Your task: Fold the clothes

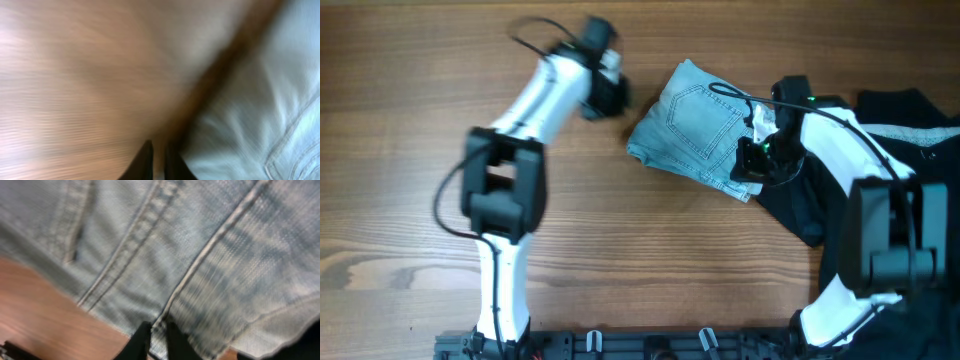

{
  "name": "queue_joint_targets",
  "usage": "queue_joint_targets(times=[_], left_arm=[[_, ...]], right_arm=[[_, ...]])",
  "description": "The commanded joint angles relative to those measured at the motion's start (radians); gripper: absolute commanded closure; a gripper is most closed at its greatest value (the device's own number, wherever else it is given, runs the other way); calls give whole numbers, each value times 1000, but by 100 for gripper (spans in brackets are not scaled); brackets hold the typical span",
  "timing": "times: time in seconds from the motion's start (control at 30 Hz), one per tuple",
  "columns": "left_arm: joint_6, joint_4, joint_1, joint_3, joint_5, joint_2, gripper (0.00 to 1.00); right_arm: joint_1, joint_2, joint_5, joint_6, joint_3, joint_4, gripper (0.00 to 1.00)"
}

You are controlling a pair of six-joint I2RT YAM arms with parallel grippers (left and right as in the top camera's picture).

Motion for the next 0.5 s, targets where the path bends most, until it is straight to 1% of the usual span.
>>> queue_joint_targets(times=[0.0,0.07,0.13,0.17,0.2,0.27,0.3,0.33,0.4,0.43,0.47], left_arm=[[51,-119,119,179,-18,-4,80],[51,-206,126,223,95,-10,76],[75,-263,117,224,258,-14,76],[95,-291,101,224,327,-14,77],[104,-313,77,221,350,-14,79],[103,-334,-6,212,329,-14,82],[93,-334,-38,201,300,-14,87],[58,-338,-76,183,241,-14,91],[-23,-328,-134,134,129,-14,93],[-45,-315,-151,110,96,-14,93],[-83,-260,-179,47,69,-14,94]], right_arm=[[4,-161,-50,24,33,59,77],[4,-198,-48,48,33,132,76],[4,-200,-2,62,33,205,75],[3,-183,101,111,33,259,76],[-2,-166,176,140,33,299,76],[-24,-114,209,172,33,383,77],[-34,-95,209,189,33,406,77],[-50,-74,210,213,33,423,79],[-81,-45,210,226,33,427,80],[-94,-34,215,223,33,421,79],[-113,-20,234,223,33,400,79]])
